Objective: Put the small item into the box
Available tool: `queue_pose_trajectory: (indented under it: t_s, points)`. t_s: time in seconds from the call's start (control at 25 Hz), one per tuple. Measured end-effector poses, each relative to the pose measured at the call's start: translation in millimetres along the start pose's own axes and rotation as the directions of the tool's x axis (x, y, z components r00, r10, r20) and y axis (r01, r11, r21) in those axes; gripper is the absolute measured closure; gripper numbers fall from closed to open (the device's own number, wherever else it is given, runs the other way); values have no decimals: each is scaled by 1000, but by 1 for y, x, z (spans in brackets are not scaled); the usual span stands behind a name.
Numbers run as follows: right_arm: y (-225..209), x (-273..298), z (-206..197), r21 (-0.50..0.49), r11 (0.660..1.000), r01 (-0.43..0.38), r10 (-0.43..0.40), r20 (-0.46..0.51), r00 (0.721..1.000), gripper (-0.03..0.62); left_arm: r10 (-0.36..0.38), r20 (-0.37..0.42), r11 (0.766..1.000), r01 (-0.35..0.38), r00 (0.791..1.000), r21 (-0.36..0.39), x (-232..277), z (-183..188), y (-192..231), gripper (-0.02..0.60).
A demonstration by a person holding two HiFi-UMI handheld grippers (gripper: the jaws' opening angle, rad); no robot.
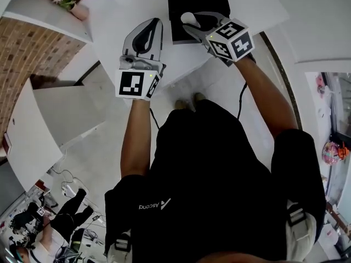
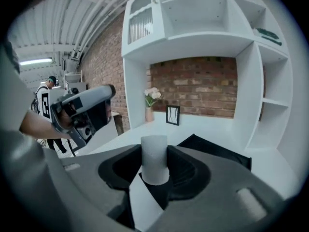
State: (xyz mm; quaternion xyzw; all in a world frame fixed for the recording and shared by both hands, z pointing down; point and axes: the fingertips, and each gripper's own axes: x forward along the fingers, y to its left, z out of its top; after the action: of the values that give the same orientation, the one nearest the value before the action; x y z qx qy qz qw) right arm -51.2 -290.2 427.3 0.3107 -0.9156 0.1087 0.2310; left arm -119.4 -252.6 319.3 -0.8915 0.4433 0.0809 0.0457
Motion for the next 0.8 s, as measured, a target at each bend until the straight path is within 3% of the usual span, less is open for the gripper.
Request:
queue_pose_trajectory:
  t_s: [0.24, 0.52, 0.8]
  points:
    - [-17, 43, -33, 14, 999, -35, 37, -203, 978, 430, 19, -16, 1000, -19, 1000, -7, 12, -9, 13, 583]
    - [-33, 79, -74, 18, 999, -47, 50, -400, 915, 429, 13, -28, 1000, -14, 1000, -12, 26, -19, 17, 583]
    - [-44, 99, -104, 30, 999, -37, 47, -519, 854, 428, 28, -53, 999, -29, 998, -24, 34, -36, 25, 583]
